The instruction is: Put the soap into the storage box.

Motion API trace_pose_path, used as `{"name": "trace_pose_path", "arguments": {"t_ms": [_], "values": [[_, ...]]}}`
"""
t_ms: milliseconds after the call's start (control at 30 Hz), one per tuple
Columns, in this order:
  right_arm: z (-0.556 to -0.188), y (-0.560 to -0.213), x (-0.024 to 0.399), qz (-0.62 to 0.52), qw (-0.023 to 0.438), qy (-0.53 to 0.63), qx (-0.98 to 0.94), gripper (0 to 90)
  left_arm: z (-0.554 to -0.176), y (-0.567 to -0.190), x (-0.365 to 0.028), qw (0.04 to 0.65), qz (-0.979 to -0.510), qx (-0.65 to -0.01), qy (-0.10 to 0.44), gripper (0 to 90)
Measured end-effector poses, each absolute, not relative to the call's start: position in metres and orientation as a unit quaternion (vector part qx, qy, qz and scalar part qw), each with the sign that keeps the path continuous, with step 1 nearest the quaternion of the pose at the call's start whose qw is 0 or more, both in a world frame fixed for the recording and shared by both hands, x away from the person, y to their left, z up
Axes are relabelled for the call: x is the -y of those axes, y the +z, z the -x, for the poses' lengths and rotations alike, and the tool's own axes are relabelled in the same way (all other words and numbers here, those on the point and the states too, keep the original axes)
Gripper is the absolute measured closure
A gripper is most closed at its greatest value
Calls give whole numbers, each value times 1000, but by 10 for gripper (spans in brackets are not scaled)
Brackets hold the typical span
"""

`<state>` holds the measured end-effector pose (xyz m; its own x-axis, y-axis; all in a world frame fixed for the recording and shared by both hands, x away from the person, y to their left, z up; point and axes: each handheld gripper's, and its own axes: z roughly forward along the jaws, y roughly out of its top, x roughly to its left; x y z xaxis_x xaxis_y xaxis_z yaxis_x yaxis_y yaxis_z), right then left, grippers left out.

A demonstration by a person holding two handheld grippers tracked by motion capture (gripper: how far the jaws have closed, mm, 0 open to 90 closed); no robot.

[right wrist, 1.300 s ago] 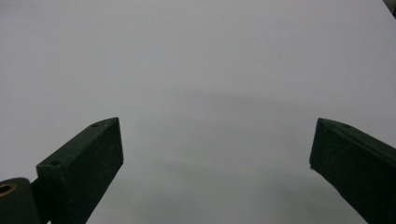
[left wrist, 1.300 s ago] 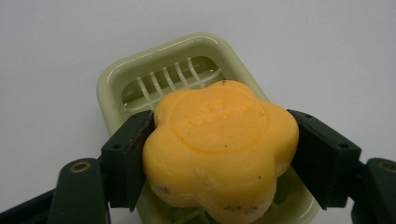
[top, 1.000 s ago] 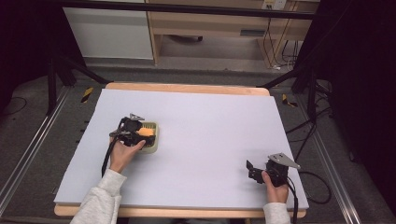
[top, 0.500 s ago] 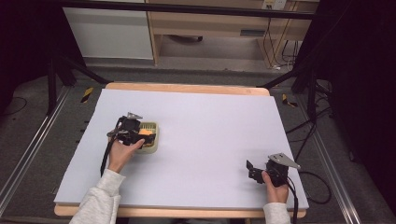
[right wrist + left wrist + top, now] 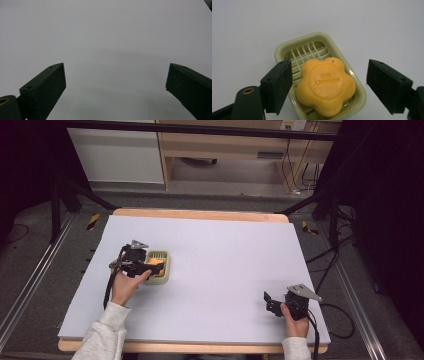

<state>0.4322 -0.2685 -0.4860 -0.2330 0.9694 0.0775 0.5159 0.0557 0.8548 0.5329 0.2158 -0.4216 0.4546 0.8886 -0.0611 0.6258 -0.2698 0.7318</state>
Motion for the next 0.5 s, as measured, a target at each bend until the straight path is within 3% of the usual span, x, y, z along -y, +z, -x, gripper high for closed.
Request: {"name": "trace_pose_path", "arguments": {"t_ms": [500], "values": [[-432, -486, 269, -553, 277, 409, -671, 33, -505, -425, -240, 385, -767, -476, 192, 219]]}}
